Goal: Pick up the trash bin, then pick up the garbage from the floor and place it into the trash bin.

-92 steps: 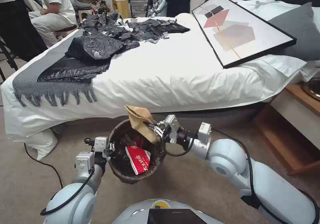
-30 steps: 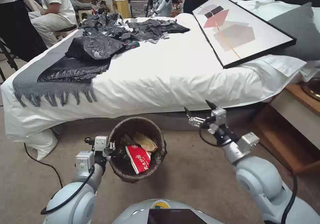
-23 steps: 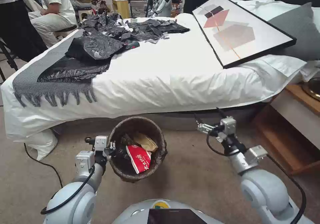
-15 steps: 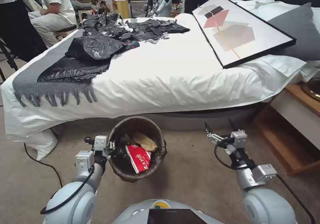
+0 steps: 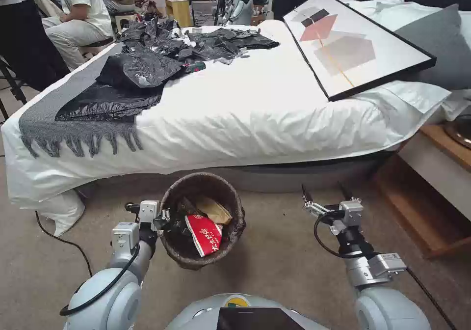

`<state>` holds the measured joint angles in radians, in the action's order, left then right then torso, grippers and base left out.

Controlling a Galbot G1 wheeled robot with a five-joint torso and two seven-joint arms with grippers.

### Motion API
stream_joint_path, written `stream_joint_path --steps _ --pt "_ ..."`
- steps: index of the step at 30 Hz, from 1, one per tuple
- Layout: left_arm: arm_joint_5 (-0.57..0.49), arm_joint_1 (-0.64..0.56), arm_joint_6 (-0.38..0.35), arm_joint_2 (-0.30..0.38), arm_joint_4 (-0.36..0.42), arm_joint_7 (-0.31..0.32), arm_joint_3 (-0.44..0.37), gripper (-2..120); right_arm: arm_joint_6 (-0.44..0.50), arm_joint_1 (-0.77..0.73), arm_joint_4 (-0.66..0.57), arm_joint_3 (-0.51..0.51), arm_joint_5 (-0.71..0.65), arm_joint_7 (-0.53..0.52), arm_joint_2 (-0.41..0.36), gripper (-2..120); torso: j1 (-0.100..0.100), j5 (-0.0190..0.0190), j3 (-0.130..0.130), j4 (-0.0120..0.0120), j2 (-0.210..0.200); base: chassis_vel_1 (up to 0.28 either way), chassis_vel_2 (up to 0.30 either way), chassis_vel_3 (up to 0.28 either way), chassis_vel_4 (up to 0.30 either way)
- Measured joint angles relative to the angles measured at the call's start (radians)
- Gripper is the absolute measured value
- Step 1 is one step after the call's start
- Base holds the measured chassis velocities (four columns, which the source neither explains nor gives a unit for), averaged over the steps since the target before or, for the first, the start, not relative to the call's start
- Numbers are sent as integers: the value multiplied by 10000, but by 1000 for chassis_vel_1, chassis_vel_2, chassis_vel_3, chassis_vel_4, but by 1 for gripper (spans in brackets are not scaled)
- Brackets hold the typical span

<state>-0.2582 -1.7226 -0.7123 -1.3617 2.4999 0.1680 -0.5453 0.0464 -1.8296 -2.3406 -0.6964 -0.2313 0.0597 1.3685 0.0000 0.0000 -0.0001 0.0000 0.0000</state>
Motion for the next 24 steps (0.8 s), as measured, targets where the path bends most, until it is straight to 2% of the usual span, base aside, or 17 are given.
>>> stream_joint_path --steps 24 --pt "0 -70 -24 -57 0 -24 1 2 -55 35 102 42 -99 -46 -123 100 0 0 1 0 0 4 4 3 3"
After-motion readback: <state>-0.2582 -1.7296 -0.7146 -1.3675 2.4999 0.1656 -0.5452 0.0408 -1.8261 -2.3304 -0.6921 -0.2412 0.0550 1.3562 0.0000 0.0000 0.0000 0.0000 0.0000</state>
